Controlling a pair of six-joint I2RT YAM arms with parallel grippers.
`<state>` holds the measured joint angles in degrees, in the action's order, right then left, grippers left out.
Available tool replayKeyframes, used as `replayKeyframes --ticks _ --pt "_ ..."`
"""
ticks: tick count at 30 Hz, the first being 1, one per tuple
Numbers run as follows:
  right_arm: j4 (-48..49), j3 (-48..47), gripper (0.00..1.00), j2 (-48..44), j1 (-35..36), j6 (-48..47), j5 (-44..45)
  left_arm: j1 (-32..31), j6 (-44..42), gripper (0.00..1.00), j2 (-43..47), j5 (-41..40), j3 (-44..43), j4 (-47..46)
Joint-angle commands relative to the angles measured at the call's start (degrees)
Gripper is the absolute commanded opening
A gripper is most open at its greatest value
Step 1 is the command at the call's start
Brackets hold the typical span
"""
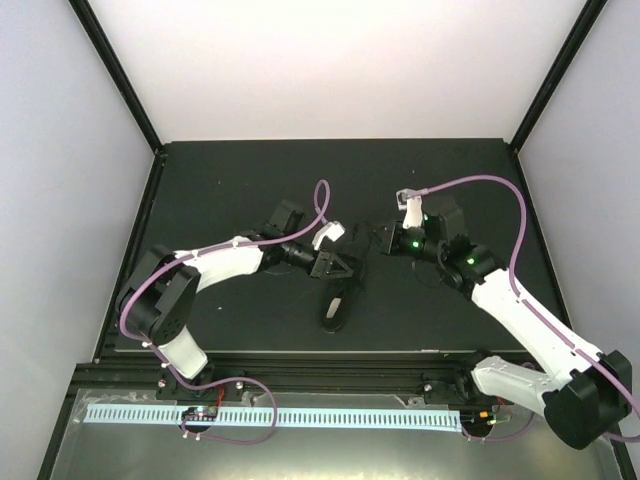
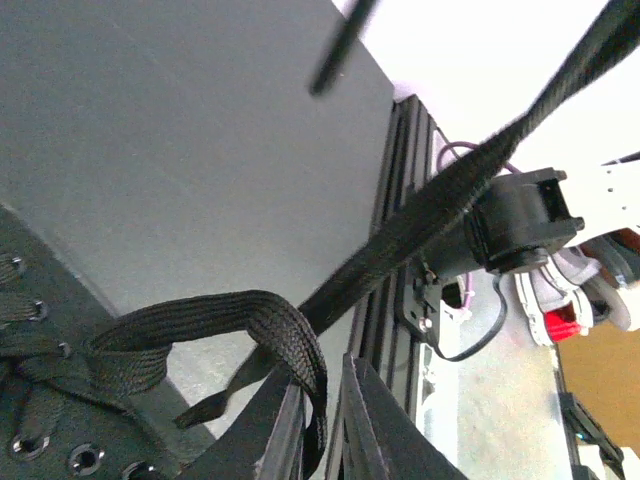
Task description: Tie the shoes
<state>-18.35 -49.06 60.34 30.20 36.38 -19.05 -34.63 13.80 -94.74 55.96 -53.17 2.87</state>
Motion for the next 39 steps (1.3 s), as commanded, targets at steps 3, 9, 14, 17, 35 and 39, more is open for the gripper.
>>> replayKeyframes --ticks 3,9,14,17,35,39 --pt "5.11 -5.23 0.02 3.16 0.24 0.37 -2.80 -0.85 -1.77 0.12 -1.93 4.71 -2.82 -3.36" --pt "5.34 -5.52 0.02 4.47 0.22 0.42 -3.29 -1.06 -2.07 0.13 -2.97 4.28 -4.08 -3.41" --pt "5.23 -5.69 0.02 4.36 0.19 0.62 -3.53 -1.07 -2.12 0.14 -2.49 -0.83 -4.44 -3.09" --pt "4.70 -5.87 0.01 4.22 0.20 0.65 -3.47 -1.12 -2.55 0.14 -1.51 -5.08 -4.23 -2.62" --pt "3.39 -7.17 0.02 5.14 0.22 1.06 -4.08 -1.63 -4.40 0.20 -1.57 -8.06 -4.96 -1.67" --pt "3.67 -7.37 0.02 5.87 0.21 1.22 -4.50 -2.06 -4.40 0.23 -2.54 -6.85 -5.53 -2.07"
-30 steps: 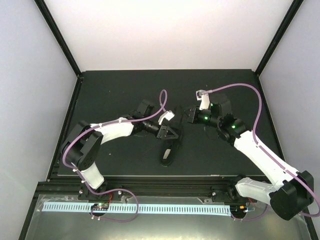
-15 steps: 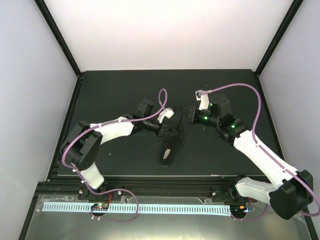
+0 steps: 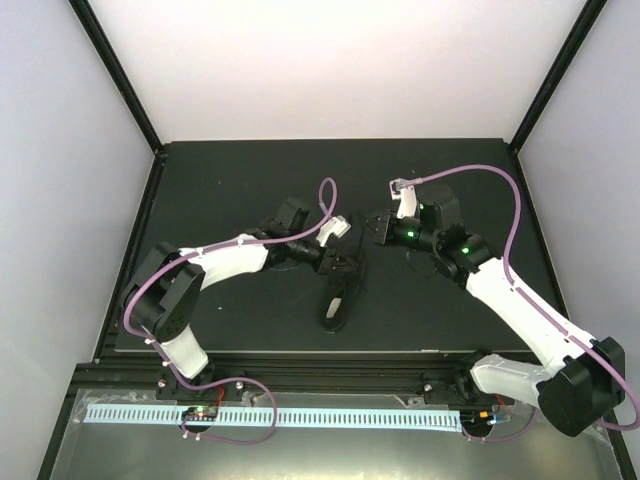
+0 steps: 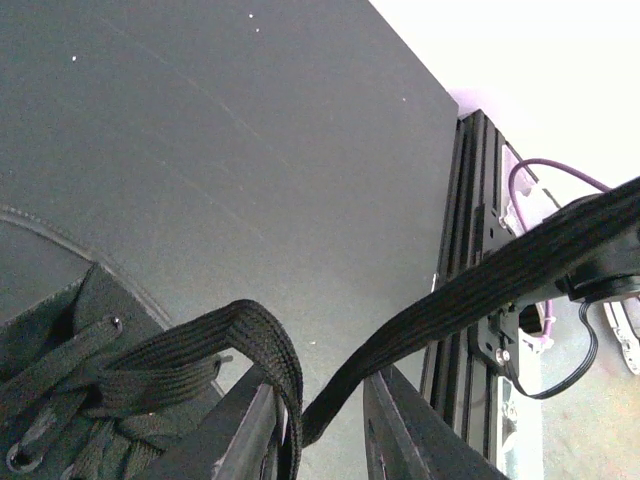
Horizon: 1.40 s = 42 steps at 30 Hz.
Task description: Tie the shoes
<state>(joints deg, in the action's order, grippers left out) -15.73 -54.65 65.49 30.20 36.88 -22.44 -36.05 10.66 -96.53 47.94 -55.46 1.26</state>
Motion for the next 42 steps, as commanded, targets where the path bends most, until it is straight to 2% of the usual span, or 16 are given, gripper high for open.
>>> replayKeyframes --ticks 1,8,10,13,17,20,23,26,28,30,33,36,39,42 --pt "1.00 -1.85 0.01 0.83 0.26 0.73 -1.00 -0.73 -1.25 0.23 -0.83 1.31 -3.37 -0.63" --pt "0.60 -1.79 0.02 1.72 0.21 1.07 0.23 -1.32 -1.43 0.25 -0.94 2.16 -3.52 -0.99" --pt "0.73 -1.62 0.02 1.79 0.21 1.17 0.60 -1.31 -1.54 0.19 -0.81 2.07 -3.36 -0.91" --pt "0.81 -1.48 0.02 2.40 0.22 0.82 1.15 -1.35 -1.47 0.04 -0.15 1.83 -2.72 -1.28" --pt "1.10 -1.11 0.03 4.94 0.21 -0.86 0.96 -1.33 -0.95 0.02 1.94 1.39 -1.09 -2.55" --pt "-0.15 -1.80 0.13 9.09 0.20 -3.91 -0.04 -1.25 -0.31 0.01 3.67 1.03 0.28 -2.59" --pt "-0.49 -2.09 0.44 13.60 0.13 -7.63 -1.50 -1.15 1.44 0.02 4.98 0.90 1.88 -3.24" --pt "1.93 -0.13 0.66 14.85 -0.38 -10.07 -2.51 -0.98 3.15 0.02 6.53 -0.01 3.67 -4.32" --pt "6.86 3.65 0.77 13.35 -1.71 -9.59 -4.69 -0.70 4.32 0.02 7.38 -0.76 4.54 -4.47" --pt "9.48 6.18 0.80 11.91 -2.62 -10.06 -6.30 -0.16 5.58 0.02 7.94 -0.72 5.25 -5.08" --pt "12.73 9.96 0.80 9.82 -2.70 -11.72 -7.26 0.43 7.39 0.01 7.96 -0.23 5.67 -5.53" --pt "21.62 17.03 0.80 5.62 -2.69 -13.13 -12.78 0.78 9.02 0.01 7.66 1.14 5.53 -5.22" --pt "29.29 22.91 0.88 0.34 -2.54 -14.75 -16.93 1.12 9.75 0.01 7.29 2.64 4.82 -3.82" --pt "29.17 23.71 0.94 -1.35 -2.60 -17.45 -17.37 1.30 9.70 0.02 7.31 4.14 4.26 -2.55"
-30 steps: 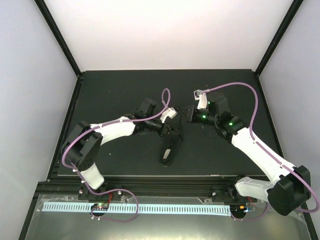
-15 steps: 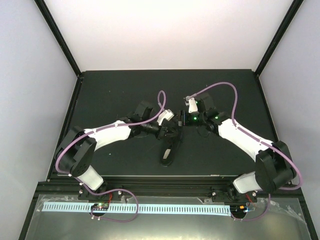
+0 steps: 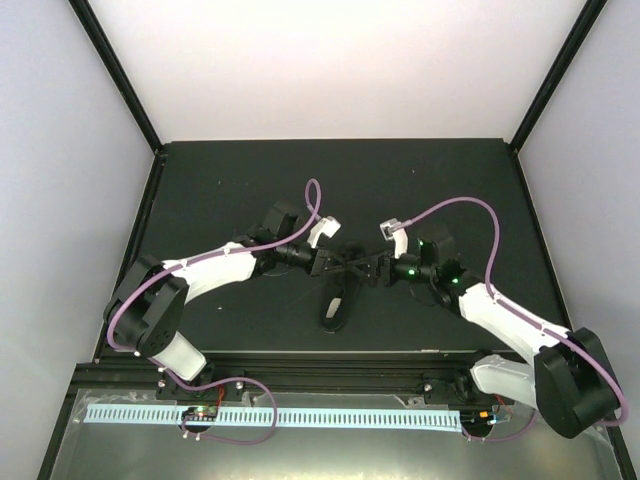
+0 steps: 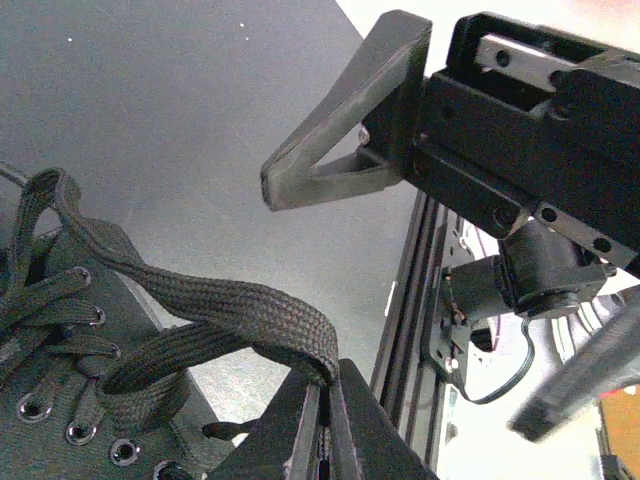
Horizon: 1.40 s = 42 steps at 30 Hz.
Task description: Tie the shoes
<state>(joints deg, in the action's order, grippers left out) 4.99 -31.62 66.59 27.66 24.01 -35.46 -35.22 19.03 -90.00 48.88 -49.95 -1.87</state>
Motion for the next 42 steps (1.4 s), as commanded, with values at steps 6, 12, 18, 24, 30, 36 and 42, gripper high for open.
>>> replayKeyframes --ticks 6,12,18,24,30,36,42 --pt "7.74 -0.19 0.95 0.86 -0.06 -6.04 -1.77 1.32 1.62 0.02 2.20 3.25 -1.00 1.47" --pt "10.38 6.50 0.69 0.71 -0.07 -5.03 6.11 2.09 2.48 0.02 2.47 4.61 -0.26 0.14" --pt "11.19 6.22 0.52 5.83 1.72 -7.31 6.89 2.16 2.07 0.01 2.54 5.65 -0.37 0.58" --pt "12.88 3.64 0.49 11.62 4.31 -8.68 7.53 2.21 1.97 0.02 2.38 5.78 -0.51 0.77" --pt "13.27 0.45 0.47 16.12 4.85 -10.48 8.22 2.19 2.07 0.02 2.30 6.04 -0.66 0.86" --pt "13.34 -2.27 0.27 19.72 5.12 -11.23 4.55 2.21 2.10 0.02 1.93 5.87 -0.76 0.74" --pt "10.82 3.31 0.02 11.21 5.04 -7.60 10.16 3.10 2.07 0.02 2.22 4.51 -0.22 0.51"
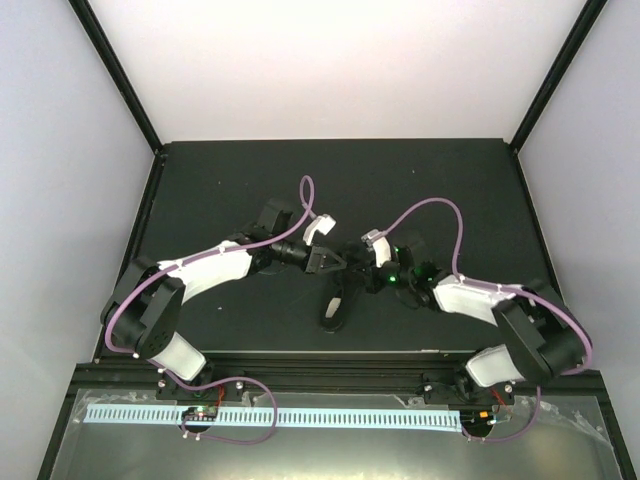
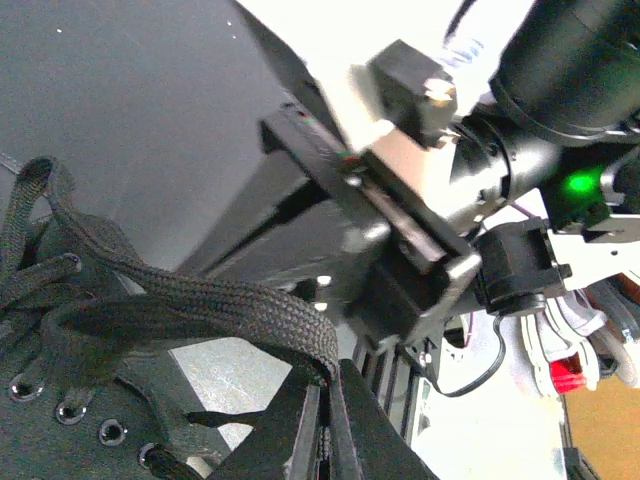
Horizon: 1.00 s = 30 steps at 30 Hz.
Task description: Tie the shoes
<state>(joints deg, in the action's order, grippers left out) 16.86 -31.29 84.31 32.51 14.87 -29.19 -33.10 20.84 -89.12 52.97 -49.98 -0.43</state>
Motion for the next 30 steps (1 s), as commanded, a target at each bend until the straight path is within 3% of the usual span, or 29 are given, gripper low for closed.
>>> replayKeyframes --ticks 1,8,17,21,27,28,30 --pt "-3.30 3.67 0.02 -8.86 0.18 2.44 6.39 1.23 0.22 0.02 1.32 0.25 -0.05 -1.03" --pt "-12.76 8.99 0.02 -23.17 0.18 5.76 15.26 1.86 -0.27 0.02 0.68 1.04 0.19 -1.37" --pt "-31.56 5.01 0.02 -24.04 0.11 19.27 32.04 2.07 -2.36 0.02 -0.41 0.82 -0.94 0.73" --pt "-30.46 7.07 0.02 -21.76 0.15 23.04 30.45 1.87 -4.08 0.02 -2.89 1.87 -2.17 2.06" --pt "-21.95 9.98 0.02 -22.44 0.10 20.08 21.84 1.12 -6.20 0.02 -4.94 3.43 -3.72 3.51" --pt "-22.30 9.56 0.05 -22.74 0.10 19.42 21.40 1.11 -6.58 0.01 -5.07 3.33 -4.00 4.05" --pt "-23.92 8.23 0.33 -23.71 0.11 17.84 22.33 1.02 -6.98 0.02 -5.05 3.12 -4.20 4.55"
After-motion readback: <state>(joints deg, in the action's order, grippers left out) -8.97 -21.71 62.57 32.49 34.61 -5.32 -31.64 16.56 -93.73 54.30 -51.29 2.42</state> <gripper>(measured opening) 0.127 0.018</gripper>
